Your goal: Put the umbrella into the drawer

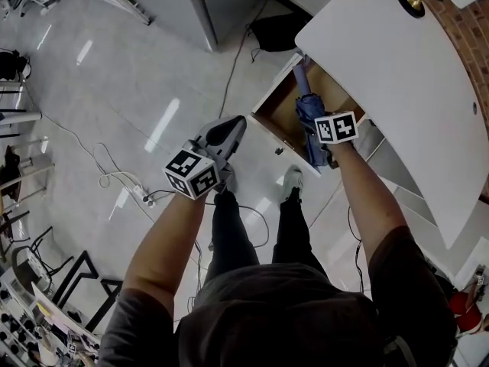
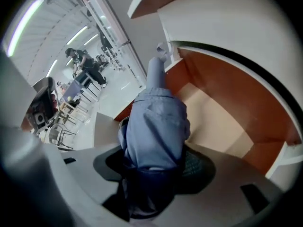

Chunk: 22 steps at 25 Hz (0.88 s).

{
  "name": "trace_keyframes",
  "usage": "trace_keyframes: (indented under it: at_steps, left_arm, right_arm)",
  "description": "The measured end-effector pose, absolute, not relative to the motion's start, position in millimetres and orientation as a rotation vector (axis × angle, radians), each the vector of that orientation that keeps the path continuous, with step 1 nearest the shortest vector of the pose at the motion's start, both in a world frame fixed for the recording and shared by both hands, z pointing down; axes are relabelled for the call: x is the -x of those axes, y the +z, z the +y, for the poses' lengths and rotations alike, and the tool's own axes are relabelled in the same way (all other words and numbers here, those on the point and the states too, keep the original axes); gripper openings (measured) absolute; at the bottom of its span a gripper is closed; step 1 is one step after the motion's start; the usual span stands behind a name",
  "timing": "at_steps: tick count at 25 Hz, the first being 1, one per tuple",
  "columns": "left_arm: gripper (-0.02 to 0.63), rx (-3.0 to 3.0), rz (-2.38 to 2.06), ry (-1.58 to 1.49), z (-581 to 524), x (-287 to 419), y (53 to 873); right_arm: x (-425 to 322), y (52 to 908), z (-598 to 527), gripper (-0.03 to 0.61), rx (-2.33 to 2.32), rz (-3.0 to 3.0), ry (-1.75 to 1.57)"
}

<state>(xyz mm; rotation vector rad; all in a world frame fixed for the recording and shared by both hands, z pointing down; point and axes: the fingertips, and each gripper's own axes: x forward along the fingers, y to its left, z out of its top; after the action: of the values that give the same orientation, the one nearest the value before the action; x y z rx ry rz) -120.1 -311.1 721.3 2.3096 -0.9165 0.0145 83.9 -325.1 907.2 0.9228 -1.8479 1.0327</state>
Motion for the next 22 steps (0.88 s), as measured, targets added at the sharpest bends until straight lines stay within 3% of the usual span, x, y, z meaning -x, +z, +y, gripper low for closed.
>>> trace_keyframes:
  at_steps: [15,22]
  left_arm:
    - [0.003,-2.271,-0.921,0.013,-303,135,771]
    - [0.003,-2.275,-0.922,-0.001,-302,134,778]
  right_arm:
    - [-102,978,-347,0.256,-1.090,-1.674,1.102]
    - [-114,997,-350,0.286,-1.142,-1.605,1.069]
